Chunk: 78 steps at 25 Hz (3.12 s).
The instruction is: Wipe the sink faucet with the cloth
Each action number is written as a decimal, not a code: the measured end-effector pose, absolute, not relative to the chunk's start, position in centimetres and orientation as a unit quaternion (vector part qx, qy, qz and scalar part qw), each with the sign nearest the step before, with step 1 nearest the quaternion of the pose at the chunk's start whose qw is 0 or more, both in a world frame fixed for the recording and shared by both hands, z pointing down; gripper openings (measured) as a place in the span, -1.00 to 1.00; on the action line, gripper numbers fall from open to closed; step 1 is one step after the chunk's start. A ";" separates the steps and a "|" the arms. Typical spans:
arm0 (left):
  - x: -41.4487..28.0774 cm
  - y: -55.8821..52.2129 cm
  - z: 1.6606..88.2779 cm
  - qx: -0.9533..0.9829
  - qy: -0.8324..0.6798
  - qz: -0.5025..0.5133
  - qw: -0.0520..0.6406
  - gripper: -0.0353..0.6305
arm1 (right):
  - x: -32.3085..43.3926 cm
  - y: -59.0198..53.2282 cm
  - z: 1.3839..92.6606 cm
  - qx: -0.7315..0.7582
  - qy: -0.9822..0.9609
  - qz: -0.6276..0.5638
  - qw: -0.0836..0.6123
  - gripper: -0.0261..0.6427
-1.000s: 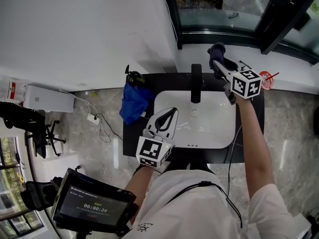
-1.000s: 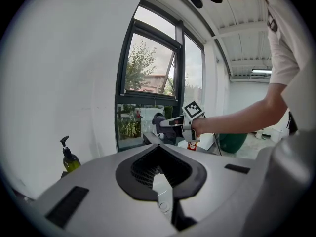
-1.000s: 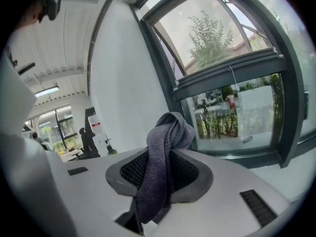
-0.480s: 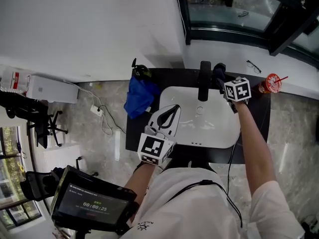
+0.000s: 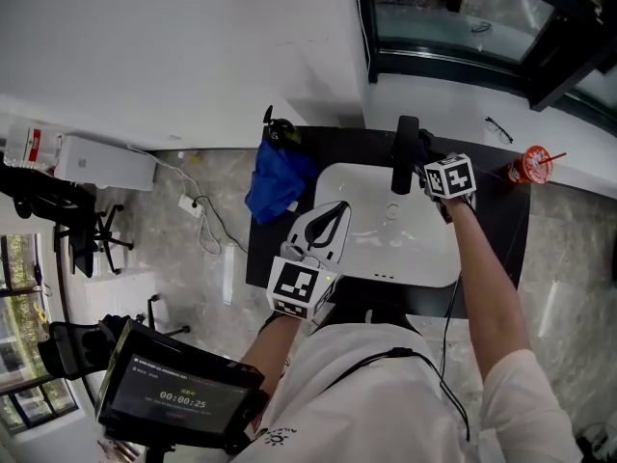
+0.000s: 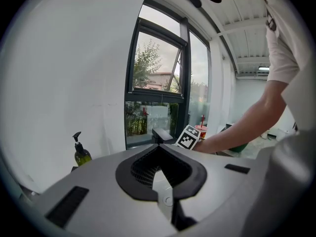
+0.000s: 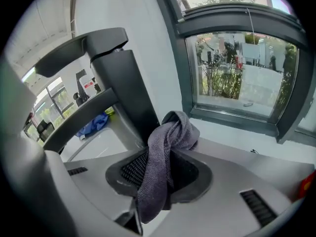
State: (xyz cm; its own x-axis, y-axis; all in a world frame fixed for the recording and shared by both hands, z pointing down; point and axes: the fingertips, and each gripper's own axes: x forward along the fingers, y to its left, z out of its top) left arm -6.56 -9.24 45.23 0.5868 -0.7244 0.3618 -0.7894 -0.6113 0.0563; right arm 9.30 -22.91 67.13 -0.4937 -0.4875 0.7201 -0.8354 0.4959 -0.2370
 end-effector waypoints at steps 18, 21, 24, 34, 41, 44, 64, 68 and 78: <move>-4.3 -9.2 44.7 0.902 -0.396 0.141 0.099 -0.91 | 8.7 -23.4 56.9 0.389 -0.862 0.306 0.111 -0.56; -3.9 -9.1 44.6 0.905 -0.390 0.141 0.097 -0.91 | 8.6 -23.6 55.1 0.390 -0.868 0.293 0.098 -0.56; -3.7 -9.1 44.5 0.906 -0.388 0.139 0.097 -0.91 | 8.5 -23.9 52.6 0.383 -0.878 0.276 0.076 -0.56; -3.6 -9.1 44.3 0.907 -0.386 0.133 0.099 -0.91 | 12.2 -26.1 42.8 0.399 -0.894 0.203 -0.011 -0.56; -4.0 -9.1 44.7 0.905 -0.389 0.141 0.099 -0.91 | 15.0 -27.3 48.7 0.470 -0.854 0.192 0.116 -0.56; -4.2 -9.0 44.9 0.903 -0.392 0.144 0.101 -0.91 | 15.1 -26.4 54.9 0.476 -0.830 0.216 0.198 -0.56; -5.7 -9.1 45.2 0.889 -0.418 0.153 0.108 -0.91 | 10.0 -23.0 66.9 0.413 -0.810 0.300 0.289 -0.56; -6.0 -9.1 45.2 0.887 -0.421 0.154 0.108 -0.91 | 9.0 -22.9 65.5 0.396 -0.826 0.311 0.252 -0.56; -4.8 -9.4 44.7 0.896 -0.406 0.146 0.106 -0.91 | 8.8 -24.2 54.0 0.366 -0.878 0.302 0.058 -0.56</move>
